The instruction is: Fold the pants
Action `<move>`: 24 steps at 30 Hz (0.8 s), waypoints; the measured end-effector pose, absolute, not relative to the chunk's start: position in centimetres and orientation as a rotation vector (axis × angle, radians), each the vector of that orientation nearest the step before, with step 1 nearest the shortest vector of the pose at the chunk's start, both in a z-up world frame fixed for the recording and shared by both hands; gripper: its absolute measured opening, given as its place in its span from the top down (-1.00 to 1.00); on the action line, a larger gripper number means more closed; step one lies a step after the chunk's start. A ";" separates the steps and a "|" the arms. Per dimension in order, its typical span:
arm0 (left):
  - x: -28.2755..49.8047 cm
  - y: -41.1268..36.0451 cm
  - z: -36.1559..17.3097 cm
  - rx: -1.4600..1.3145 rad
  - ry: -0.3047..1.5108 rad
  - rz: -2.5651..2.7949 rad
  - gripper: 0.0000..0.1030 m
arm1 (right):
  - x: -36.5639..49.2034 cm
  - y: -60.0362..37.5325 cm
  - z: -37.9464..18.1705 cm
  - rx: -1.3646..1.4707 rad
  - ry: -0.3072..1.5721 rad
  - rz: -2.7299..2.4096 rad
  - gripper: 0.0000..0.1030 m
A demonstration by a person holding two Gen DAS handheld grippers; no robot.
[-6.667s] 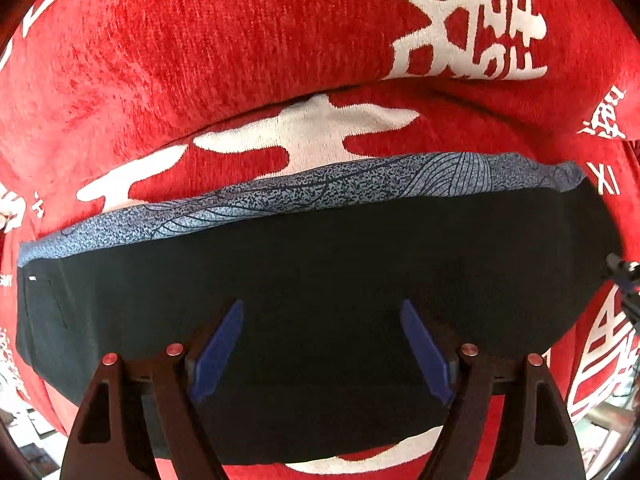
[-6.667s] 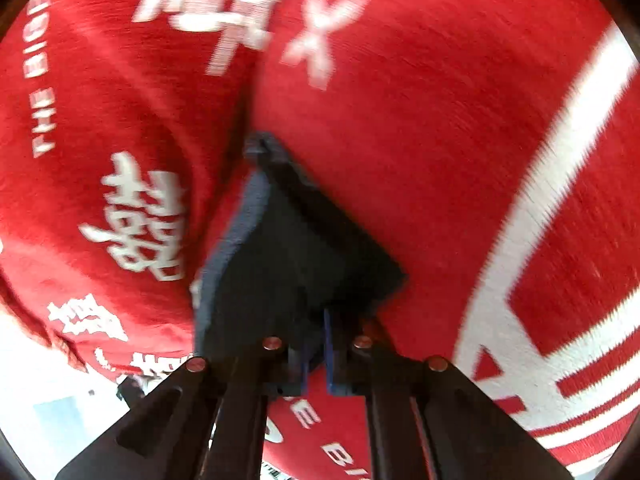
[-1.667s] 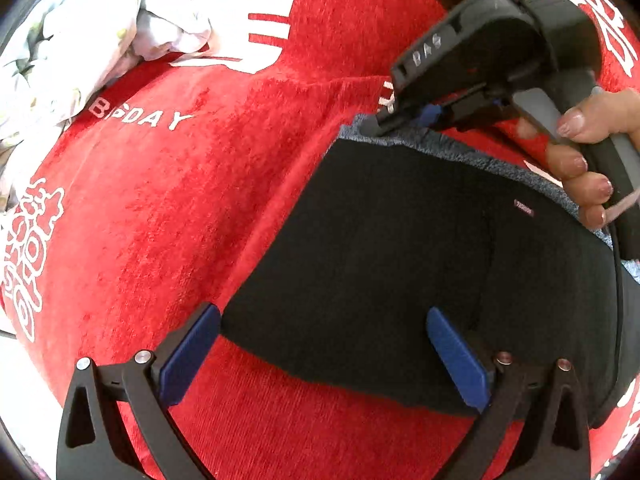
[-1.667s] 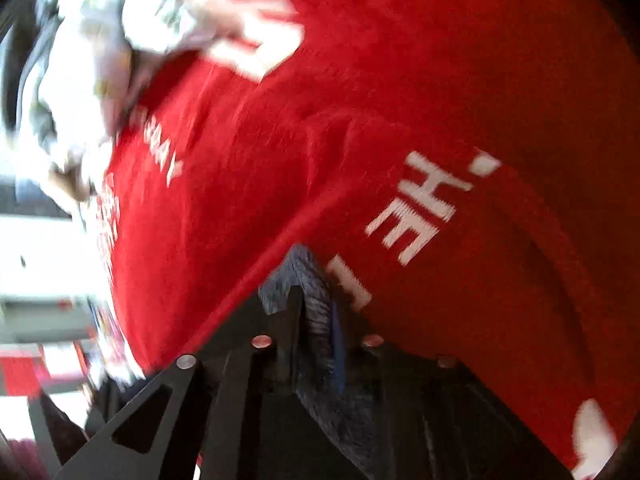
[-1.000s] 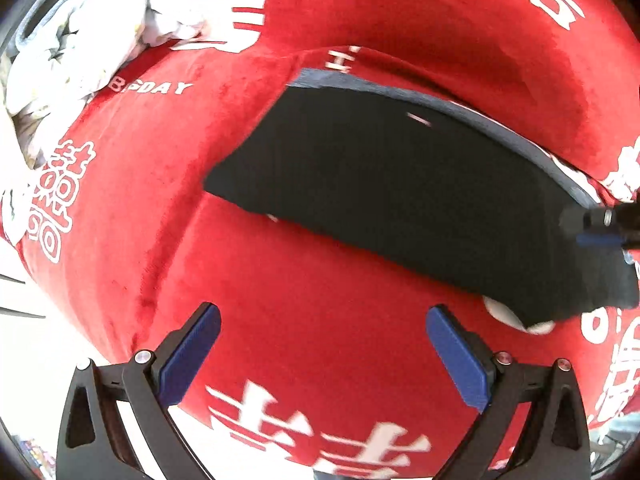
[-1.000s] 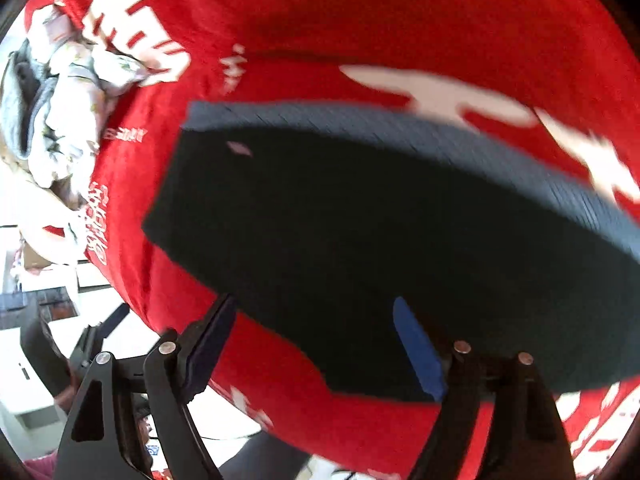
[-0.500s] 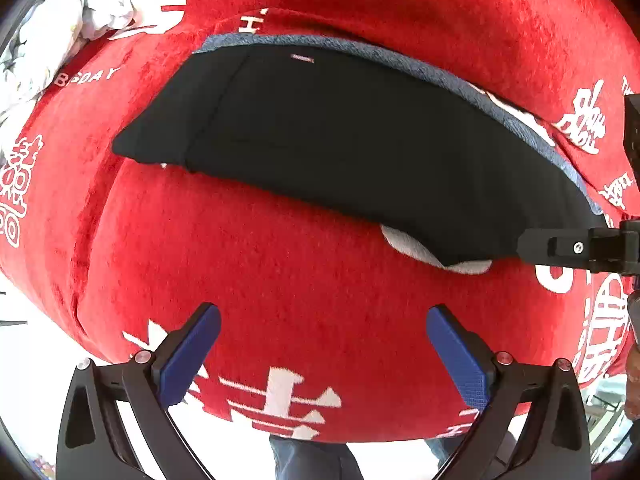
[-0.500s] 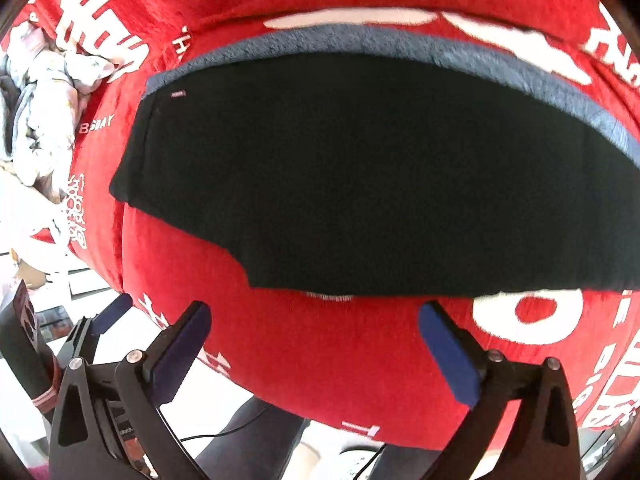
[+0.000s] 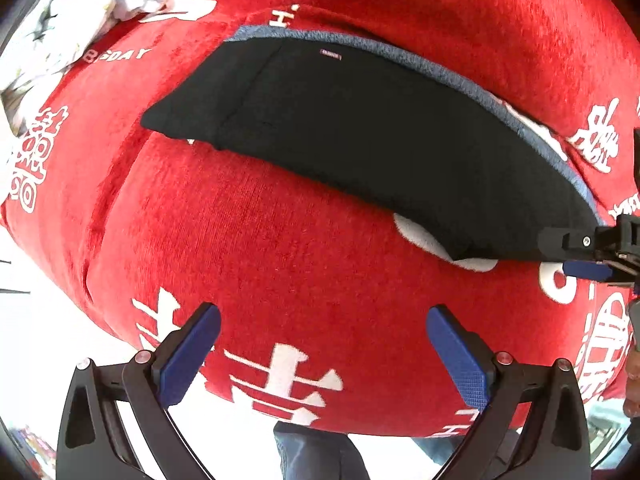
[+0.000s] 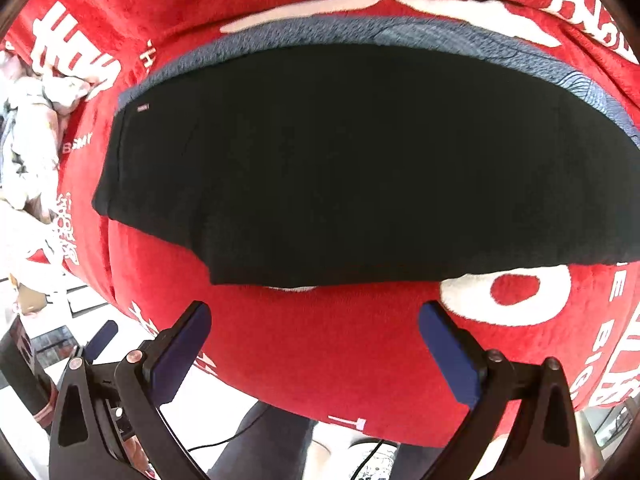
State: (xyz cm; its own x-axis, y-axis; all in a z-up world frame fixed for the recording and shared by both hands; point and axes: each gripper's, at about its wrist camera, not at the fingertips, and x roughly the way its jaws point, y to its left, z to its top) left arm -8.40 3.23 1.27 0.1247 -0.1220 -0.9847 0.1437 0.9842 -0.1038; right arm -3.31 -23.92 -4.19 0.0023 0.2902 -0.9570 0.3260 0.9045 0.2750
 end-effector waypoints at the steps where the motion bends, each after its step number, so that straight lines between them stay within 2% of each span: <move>1: -8.7 3.1 1.5 0.003 1.425 -0.184 -1.00 | -3.5 -24.2 -4.0 0.486 1.580 -0.013 -1.00; 7: -12.8 -1.4 2.6 -0.100 1.437 -0.137 -1.00 | -6.4 -28.0 -2.8 0.469 1.525 0.066 -1.00; 16: -19.6 -10.5 6.0 0.026 1.450 -0.183 -1.00 | -14.7 -38.5 -4.1 0.480 1.571 -0.259 -1.00; 24: -19.7 -10.0 7.3 0.032 1.414 -0.167 -1.00 | -15.3 -39.3 -6.0 0.505 1.638 -0.349 -1.00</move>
State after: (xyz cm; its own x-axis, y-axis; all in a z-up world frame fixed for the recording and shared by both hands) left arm -19.72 -10.02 7.31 0.1465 -0.0972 -0.9844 0.1350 0.9878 -0.0775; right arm -15.25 -39.29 -6.03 -0.0792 0.1218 -0.9894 0.5145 0.8551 0.0641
